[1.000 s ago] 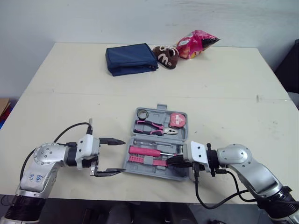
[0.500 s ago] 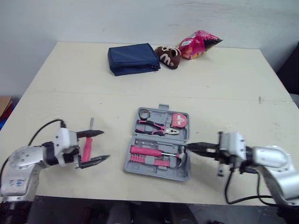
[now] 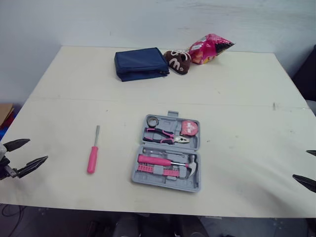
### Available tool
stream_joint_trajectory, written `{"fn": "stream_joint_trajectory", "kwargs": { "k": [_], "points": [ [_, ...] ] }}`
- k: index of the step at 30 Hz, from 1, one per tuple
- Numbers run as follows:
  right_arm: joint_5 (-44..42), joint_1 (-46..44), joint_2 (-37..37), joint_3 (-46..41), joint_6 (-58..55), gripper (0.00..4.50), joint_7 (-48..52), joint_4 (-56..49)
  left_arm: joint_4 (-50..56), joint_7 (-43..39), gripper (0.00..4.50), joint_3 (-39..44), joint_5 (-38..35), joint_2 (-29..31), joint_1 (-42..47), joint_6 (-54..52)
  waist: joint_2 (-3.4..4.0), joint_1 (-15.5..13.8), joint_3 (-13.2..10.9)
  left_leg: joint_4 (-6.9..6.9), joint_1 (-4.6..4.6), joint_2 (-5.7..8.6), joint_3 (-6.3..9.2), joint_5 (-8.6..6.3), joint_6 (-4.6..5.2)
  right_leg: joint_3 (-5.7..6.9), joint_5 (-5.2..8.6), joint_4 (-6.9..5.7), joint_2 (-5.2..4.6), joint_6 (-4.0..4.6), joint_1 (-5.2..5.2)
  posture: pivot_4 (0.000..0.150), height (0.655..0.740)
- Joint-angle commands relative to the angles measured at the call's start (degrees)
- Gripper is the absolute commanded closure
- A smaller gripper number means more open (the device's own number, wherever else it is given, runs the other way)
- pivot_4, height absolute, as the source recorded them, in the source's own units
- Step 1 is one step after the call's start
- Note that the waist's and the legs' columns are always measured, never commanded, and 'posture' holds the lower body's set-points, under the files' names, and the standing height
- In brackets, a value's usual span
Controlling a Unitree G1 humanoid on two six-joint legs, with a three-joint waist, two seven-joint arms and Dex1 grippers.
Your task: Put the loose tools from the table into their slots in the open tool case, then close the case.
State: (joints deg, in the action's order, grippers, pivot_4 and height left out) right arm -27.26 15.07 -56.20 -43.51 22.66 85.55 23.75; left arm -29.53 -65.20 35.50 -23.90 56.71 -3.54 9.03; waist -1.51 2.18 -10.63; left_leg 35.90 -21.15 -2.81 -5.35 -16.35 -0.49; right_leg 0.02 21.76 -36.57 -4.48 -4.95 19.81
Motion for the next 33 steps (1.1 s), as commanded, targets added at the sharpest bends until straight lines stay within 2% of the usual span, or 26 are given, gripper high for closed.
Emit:
{"fn": "stream_joint_trajectory", "kwargs": {
  "k": [1,4,9,14,17,23,26,30,33],
  "points": [
    [-0.62,-0.09,-0.87,-0.34,1.65,0.06,1.11,1.45,0.90,2.92,0.00,2.34,-0.39,-0.53,0.03,0.53,0.01,0.39,0.00,-0.04,0.03,-0.03,0.01,0.00,-0.01,0.01,0.01,0.00,0.00,0.02,0.00,0.150,0.7400],
    [-2.77,-1.99,2.00,3.59,-3.40,0.06,-3.61,-7.96,9.37,7.92,0.00,2.26,-1.61,-2.40,-2.26,-6.48,0.05,1.22,0.00,-0.16,0.04,-0.05,0.01,0.01,-0.05,0.00,0.02,-0.01,0.01,0.03,0.03,0.150,0.7400],
    [-8.36,-4.65,7.24,10.54,-11.83,0.06,-8.25,-23.63,32.09,17.68,0.00,2.19,-5.91,-6.99,-8.09,-24.16,0.06,1.14,-0.01,-0.14,-0.06,-0.06,0.04,0.04,-0.08,-0.03,0.02,-0.21,0.02,0.02,0.16,0.150,0.7400],
    [-13.00,-7.64,12.84,18.23,-15.18,0.06,-9.73,-35.84,56.97,31.49,0.00,3.01,-15.85,-12.98,-13.00,-43.31,0.05,0.77,-0.04,0.03,-0.12,-0.06,0.10,0.03,-0.08,0.00,0.02,-0.23,0.03,0.01,0.11,0.150,0.7400],
    [-12.59,-9.74,15.08,21.45,-11.88,0.06,-7.56,-39.35,63.50,38.17,0.00,1.59,-15.11,-15.15,-16.58,-51.42,0.05,0.41,-0.04,0.13,-0.03,-0.02,0.13,0.02,-0.07,0.00,0.02,-0.23,0.05,-0.02,-0.03,0.150,0.7400],
    [-12.57,-13.66,16.82,26.10,-11.35,0.06,-6.68,-41.31,71.12,54.44,0.00,-5.20,-11.69,-21.73,-14.45,-63.26,0.01,0.14,-0.08,0.19,0.05,-0.01,0.15,0.02,-0.07,0.00,0.01,-0.19,0.13,-0.02,-0.16,0.150,0.7400],
    [-12.30,-15.21,16.90,27.53,-12.23,0.06,-7.68,-41.42,72.42,58.68,0.00,-8.75,-10.36,-23.90,-12.07,-67.03,-0.02,-0.65,-0.07,0.26,0.03,0.02,0.15,0.01,-0.07,0.00,0.01,-0.16,0.11,-0.02,-0.19,0.150,0.7400],
    [-11.04,-16.81,16.76,29.51,-13.72,0.06,-9.81,-41.75,69.77,60.78,0.00,-13.78,-6.86,-25.98,-10.00,-66.76,-0.02,-0.63,-0.07,0.25,0.03,0.02,0.16,0.04,-0.13,0.02,0.00,-0.08,0.10,-0.02,-0.21,0.150,0.7400],
    [-10.37,-16.98,16.72,29.92,-13.91,0.00,-10.79,-41.60,68.54,61.72,0.79,-14.92,-5.64,-26.82,-8.97,-69.01,-0.01,-0.64,-0.06,0.24,0.02,0.02,0.16,0.06,-0.16,0.03,0.00,-0.08,0.11,-0.02,-0.20,0.150,0.7400]
  ]
}}
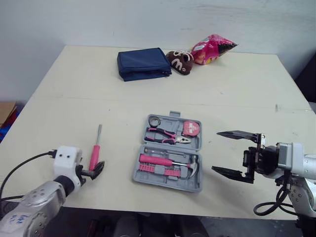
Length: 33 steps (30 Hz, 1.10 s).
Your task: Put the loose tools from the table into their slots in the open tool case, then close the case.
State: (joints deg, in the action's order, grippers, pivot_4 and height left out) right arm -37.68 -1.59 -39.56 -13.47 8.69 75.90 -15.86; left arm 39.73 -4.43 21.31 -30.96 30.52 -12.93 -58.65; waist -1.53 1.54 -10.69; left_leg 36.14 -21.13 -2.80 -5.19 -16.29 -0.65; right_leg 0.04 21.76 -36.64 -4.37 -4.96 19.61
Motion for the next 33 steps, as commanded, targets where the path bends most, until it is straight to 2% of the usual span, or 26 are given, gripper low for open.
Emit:
{"fn": "stream_joint_trajectory", "kwargs": {
  "k": [1,5,7,9,12,14,17,20,22,26,33],
  "points": [
    [0.19,-0.34,0.09,-0.11,0.09,0.00,-1.33,-1.96,-0.85,0.97,1.26,-0.68,1.47,-0.96,0.58,-2.02,0.00,-0.01,0.00,0.00,0.00,0.00,0.00,0.00,0.00,0.00,0.00,0.00,0.00,0.00,-0.01,0.150,0.7400],
    [1.04,-0.42,0.14,-0.06,0.29,0.00,-2.31,-1.75,-2.63,-0.11,3.23,-1.24,2.71,-1.95,1.56,-0.61,0.01,0.00,0.01,0.02,0.03,0.02,0.00,0.00,0.00,0.00,0.00,0.01,-0.02,0.00,-0.05,0.150,0.7400],
    [1.58,-0.22,0.15,-0.17,0.41,0.00,-2.88,-1.59,-3.81,-1.95,3.92,-2.05,2.97,-1.31,1.96,0.27,0.08,-0.09,0.05,0.01,0.04,0.01,0.01,0.00,0.01,0.01,0.00,0.01,-0.02,0.00,-0.06,0.150,0.7400],
    [1.85,0.45,0.10,-0.57,0.60,0.00,-3.12,-1.64,-4.85,-2.85,3.92,-2.24,3.74,-1.10,2.31,1.67,0.19,-0.17,0.11,0.01,0.04,0.02,0.02,0.01,0.01,0.02,0.00,0.01,-0.03,0.01,-0.06,0.150,0.7400],
    [2.41,2.77,-0.38,-2.42,1.71,0.00,-3.18,-1.68,-7.11,-12.48,3.92,-2.73,4.36,1.95,5.59,13.66,0.24,-0.69,0.13,0.01,0.04,0.05,0.04,0.01,0.03,0.06,0.00,0.00,-0.05,0.02,-0.06,0.150,0.7400],
    [2.49,4.59,-1.04,-4.08,1.97,0.00,-3.15,-1.49,-7.47,-26.57,3.92,-4.38,4.00,6.44,8.18,26.01,0.18,-0.76,0.10,0.02,-0.03,0.03,0.07,0.02,0.03,0.13,0.00,0.01,-0.04,0.05,-0.02,0.150,0.7400],
    [2.06,6.75,-2.29,-6.25,1.56,0.00,-2.81,-0.86,-9.82,-46.06,3.92,-9.28,3.24,12.66,11.51,39.13,0.20,-1.15,0.10,-0.04,-0.18,0.02,0.02,0.08,-0.18,0.17,0.00,0.22,-0.05,0.12,0.04,0.150,0.7400],
    [0.85,8.57,-3.34,-8.10,0.55,0.00,-2.06,-0.18,-13.87,-58.97,3.92,-15.36,4.18,16.78,16.26,46.67,0.46,-1.22,0.18,-0.14,-0.09,0.07,-0.14,-0.03,-0.09,0.08,0.00,0.54,-0.08,0.13,-0.10,0.150,0.7400],
    [0.44,9.90,-3.84,-8.83,0.17,0.00,-1.42,0.14,-15.71,-64.07,3.92,-19.74,5.24,17.93,20.72,48.64,0.47,-0.99,0.17,-0.15,-0.10,0.03,-0.18,-0.07,-0.07,0.03,-0.01,0.63,-0.02,0.11,-0.08,0.150,0.7400],
    [0.93,13.13,-3.65,-10.56,0.83,0.00,-0.60,0.38,-16.63,-69.32,3.92,-30.21,9.12,19.25,31.02,44.20,0.46,-1.29,0.16,-0.07,-0.20,-0.05,-0.17,-0.06,-0.05,0.01,-0.03,0.65,0.16,0.05,-0.04,0.150,0.7400],
    [1.49,18.24,-2.40,-12.05,3.30,0.00,0.72,0.33,-13.64,-67.55,3.92,-40.79,14.62,18.62,38.37,31.59,0.40,-1.07,0.12,0.02,-0.18,-0.08,-0.26,-0.04,0.03,-0.25,-0.14,0.60,0.31,-0.18,-0.04,0.150,0.7400]
  ]
}}
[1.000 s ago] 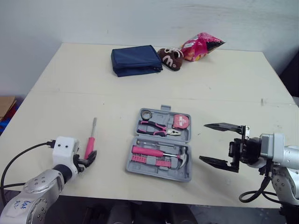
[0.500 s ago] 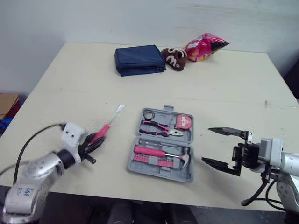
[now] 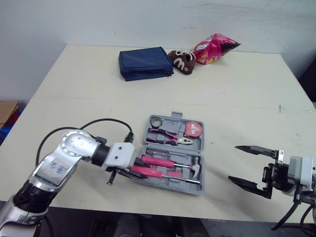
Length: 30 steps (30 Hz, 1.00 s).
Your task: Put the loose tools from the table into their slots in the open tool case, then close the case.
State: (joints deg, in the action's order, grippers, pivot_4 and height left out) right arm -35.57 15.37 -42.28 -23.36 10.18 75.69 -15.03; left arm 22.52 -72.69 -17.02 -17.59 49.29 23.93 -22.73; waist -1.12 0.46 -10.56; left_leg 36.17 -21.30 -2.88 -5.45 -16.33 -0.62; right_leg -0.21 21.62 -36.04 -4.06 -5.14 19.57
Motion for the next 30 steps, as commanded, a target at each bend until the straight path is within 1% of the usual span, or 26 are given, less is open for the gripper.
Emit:
{"fn": "stream_joint_trajectory", "kwargs": {
  "k": [1,3,6,8,12,19,26,29,30],
  "points": [
    [-0.72,1.90,0.47,-2.41,2.37,0.00,1.44,-0.10,3.97,1.97,3.92,-3.45,1.92,-0.83,2.13,-6.35,0.00,-0.02,0.00,0.00,0.00,-0.01,0.00,0.01,0.00,-0.02,0.00,-0.02,0.01,-0.01,0.01,0.150,0.7400],
    [-0.86,2.82,0.67,-2.76,3.42,0.00,2.22,0.61,4.24,3.51,3.92,-5.09,3.48,-1.57,2.91,-8.70,-0.01,-0.10,-0.01,0.01,0.05,-0.01,0.01,0.02,0.00,-0.03,-0.01,-0.07,0.01,-0.02,-0.02,0.150,0.7400],
    [-0.92,3.63,0.67,-3.00,4.31,0.00,2.83,1.18,4.60,2.88,3.92,-6.83,4.65,-1.15,3.59,-9.88,-0.03,-0.08,-0.02,0.04,0.10,-0.01,0.01,0.04,0.03,-0.08,-0.03,-0.16,0.02,-0.06,-0.02,0.150,0.7400],
    [-1.01,4.26,0.77,-3.36,4.96,0.00,3.24,1.74,4.14,3.94,3.92,-7.65,5.24,-2.22,4.15,-11.57,-0.03,-0.11,-0.02,0.03,0.11,-0.01,0.02,0.06,0.02,-0.08,-0.03,-0.21,0.02,-0.05,-0.01,0.150,0.7400],
    [-1.36,5.53,1.09,-4.06,6.06,0.00,4.16,2.34,3.17,3.84,3.92,-9.46,7.07,-2.83,5.26,-10.96,-0.03,-0.25,-0.02,0.06,0.11,0.00,0.05,0.07,0.02,-0.07,-0.03,-0.26,0.00,-0.04,-0.02,0.150,0.7400],
    [-2.01,6.80,1.45,-4.36,7.17,0.00,4.46,2.33,2.04,5.59,3.92,-9.13,7.79,-4.58,6.08,-13.22,-0.03,-0.23,-0.02,0.08,0.10,0.00,0.05,0.08,0.01,-0.07,-0.03,-0.25,-0.01,-0.04,-0.02,0.150,0.7400],
    [-2.17,7.30,1.49,-4.32,7.11,0.00,4.23,2.08,1.94,5.50,3.92,-10.20,9.12,-4.03,6.42,-13.90,-0.03,-0.24,-0.02,0.11,0.11,0.01,0.06,0.08,0.01,-0.07,-0.02,-0.29,-0.03,-0.03,-0.03,0.150,0.7400],
    [-2.22,7.27,1.44,-4.28,7.06,0.00,4.05,1.96,2.21,4.96,3.92,-10.10,8.52,-4.32,6.20,-14.37,-0.03,-0.25,-0.02,0.11,0.10,0.01,0.06,0.08,0.01,-0.07,-0.02,-0.29,-0.03,-0.03,-0.03,0.150,0.7400],
    [-2.23,7.28,1.39,-4.30,7.05,0.00,4.02,1.92,2.40,4.34,3.42,-10.03,8.17,-4.09,6.16,-14.28,-0.03,-0.25,-0.02,0.11,0.10,0.01,0.06,0.08,0.01,-0.07,-0.02,-0.29,-0.04,-0.03,-0.03,0.150,0.7400]
  ]
}}
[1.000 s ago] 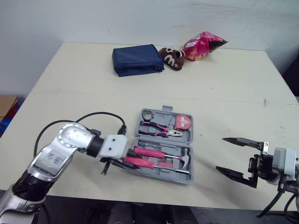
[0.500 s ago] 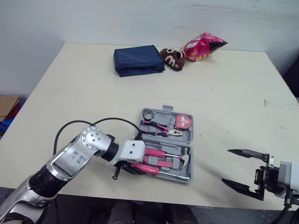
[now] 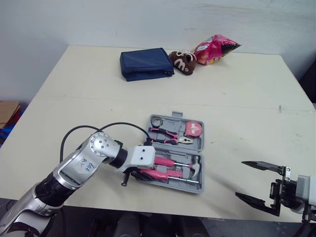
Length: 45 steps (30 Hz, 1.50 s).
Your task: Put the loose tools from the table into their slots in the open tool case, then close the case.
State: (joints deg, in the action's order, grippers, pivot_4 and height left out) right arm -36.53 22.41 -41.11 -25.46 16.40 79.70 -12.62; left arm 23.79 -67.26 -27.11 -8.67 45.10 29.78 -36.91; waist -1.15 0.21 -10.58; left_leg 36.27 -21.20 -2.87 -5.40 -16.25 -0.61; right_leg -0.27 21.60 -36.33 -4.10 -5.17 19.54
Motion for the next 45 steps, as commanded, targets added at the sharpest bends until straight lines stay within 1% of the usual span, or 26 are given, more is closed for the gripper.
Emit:
{"fn": "stream_joint_trajectory", "kwargs": {
  "k": [1,3,6,7,10,11,14,18,20,21,23,27,33,36,39,43,45],
  "points": [
    [-1.26,0.16,0.20,-2.20,0.80,0.00,-0.07,-0.45,0.88,-1.48,2.84,0.81,-1.31,-0.32,0.28,1.91,0.00,0.01,0.00,0.00,0.00,0.00,0.00,0.00,0.00,0.00,0.00,0.00,0.00,0.00,0.00,0.150,0.7400],
    [-1.21,0.01,0.15,-2.19,0.78,0.00,-0.16,-0.28,0.44,-1.91,2.03,2.19,-2.34,-1.20,0.37,4.74,0.00,-0.01,0.00,0.00,0.01,0.00,0.00,0.00,0.00,0.00,0.00,0.00,0.00,0.00,0.00,0.150,0.7400],
    [-1.09,-0.26,0.10,-2.16,0.82,0.00,-0.13,0.21,-0.34,-2.47,0.69,4.44,-4.29,-2.48,0.59,7.20,0.00,-0.03,0.00,0.05,-0.01,0.00,0.01,0.00,0.00,0.02,0.00,-0.01,0.00,0.00,0.00,0.150,0.7400],
    [-1.04,-0.34,0.09,-2.15,0.83,0.00,-0.13,0.29,-0.49,-2.93,0.69,4.85,-4.76,-2.53,0.58,7.71,0.00,0.01,0.00,0.06,-0.01,0.00,0.01,0.00,0.00,0.01,0.00,-0.02,-0.01,0.00,-0.02,0.150,0.7400],
    [-0.73,-1.15,0.15,-1.83,0.92,0.00,-0.34,0.86,-2.59,-4.69,0.69,7.00,-6.17,-3.07,0.00,13.72,0.00,0.02,0.00,0.06,0.02,-0.01,0.01,0.00,-0.01,0.02,0.00,-0.04,0.00,0.00,-0.01,0.150,0.7400],
    [-0.64,-1.37,0.17,-1.71,0.90,0.00,-0.52,0.91,-3.44,-4.84,0.69,8.12,-7.53,-4.02,-0.59,15.08,0.00,0.03,0.00,0.07,0.00,0.00,0.00,0.00,-0.01,0.02,0.00,-0.05,0.01,0.00,0.00,0.150,0.7400],
    [-0.42,-1.69,0.19,-1.44,0.79,0.00,-1.00,0.89,-4.99,-5.46,1.48,10.29,-10.98,-6.18,-2.43,16.50,0.00,-0.01,0.00,0.13,0.00,0.00,-0.01,0.00,0.00,0.02,0.00,-0.07,-0.01,0.00,-0.01,0.150,0.7400],
    [0.09,-2.01,0.32,-0.78,0.18,0.00,-2.24,0.15,-6.91,-6.18,3.22,8.77,-9.21,-6.95,-5.48,20.68,0.00,0.06,0.00,0.16,0.00,-0.01,-0.01,0.00,0.00,0.02,0.00,-0.10,0.00,0.00,0.00,0.150,0.7400],
    [0.30,-2.15,0.28,-0.47,-0.08,0.00,-2.76,-0.19,-7.76,-5.30,4.22,8.02,-7.52,-7.04,-6.46,21.55,0.00,0.03,0.00,0.16,0.00,-0.01,0.00,0.00,0.00,0.02,0.00,-0.10,0.00,0.00,-0.01,0.150,0.7400],
    [0.39,-2.22,0.24,-0.34,-0.20,0.00,-3.01,-0.38,-8.44,-4.50,4.37,7.78,-6.59,-7.11,-6.73,21.63,0.00,0.02,0.00,0.16,0.00,-0.01,0.00,0.00,0.00,0.02,0.00,-0.10,0.00,0.00,-0.01,0.150,0.7400],
    [0.49,-2.22,0.17,-0.16,-0.47,0.00,-3.48,-0.80,-9.76,-3.98,4.37,6.80,-4.34,-6.24,-7.22,21.75,0.00,0.02,0.00,0.17,0.00,0.00,0.00,0.00,0.00,0.02,0.00,-0.10,-0.01,0.00,-0.01,0.150,0.7400],
    [0.55,-2.25,0.06,-0.09,-0.80,0.00,-3.91,-1.07,-11.18,-2.99,4.37,6.10,-2.50,-5.88,-7.89,20.72,0.00,0.02,0.00,0.16,0.00,-0.01,0.00,-0.01,0.01,0.02,0.00,-0.11,-0.01,0.00,0.00,0.150,0.7400],
    [0.42,-2.43,0.04,-0.05,-1.70,0.00,-4.92,-2.39,-12.30,-2.51,4.37,2.24,2.07,-5.60,-8.79,22.23,0.03,0.02,0.02,0.16,0.04,-0.01,0.00,-0.02,0.03,0.02,0.00,-0.13,-0.03,0.00,-0.05,0.150,0.7400],
    [0.52,-2.52,-0.09,0.00,-2.53,0.00,-5.73,-3.43,-13.59,-1.51,4.37,-0.18,5.03,-5.33,-8.37,20.56,0.06,0.02,0.11,0.16,0.07,0.00,0.01,-0.03,0.04,0.02,0.00,-0.12,-0.03,0.00,-0.09,0.150,0.7400],
    [0.78,-2.68,-0.11,0.30,-3.65,0.00,-7.05,-4.87,-16.38,1.11,4.37,-2.37,7.60,-6.71,-7.20,16.92,0.26,-0.05,0.48,0.16,0.12,0.01,0.00,-0.04,0.08,0.02,0.00,-0.12,-0.05,0.00,-0.15,0.150,0.7400],
    [1.30,-2.73,0.42,0.76,-4.52,0.00,-8.62,-6.02,-16.22,1.26,4.37,-4.82,8.19,-7.25,-6.22,12.33,0.49,-0.16,0.71,0.16,0.31,0.13,0.06,-0.16,0.32,0.05,-0.01,-0.09,-0.18,-0.01,-0.52,0.150,0.7400],
    [1.53,-2.53,0.73,0.90,-4.61,0.00,-9.22,-6.30,-15.63,1.72,4.37,-5.05,7.71,-7.70,-6.26,12.00,0.47,-0.08,0.74,-0.09,0.94,0.12,0.06,-0.22,0.38,0.08,0.00,0.20,-0.22,0.00,-1.19,0.150,0.7400]
  ]
}}
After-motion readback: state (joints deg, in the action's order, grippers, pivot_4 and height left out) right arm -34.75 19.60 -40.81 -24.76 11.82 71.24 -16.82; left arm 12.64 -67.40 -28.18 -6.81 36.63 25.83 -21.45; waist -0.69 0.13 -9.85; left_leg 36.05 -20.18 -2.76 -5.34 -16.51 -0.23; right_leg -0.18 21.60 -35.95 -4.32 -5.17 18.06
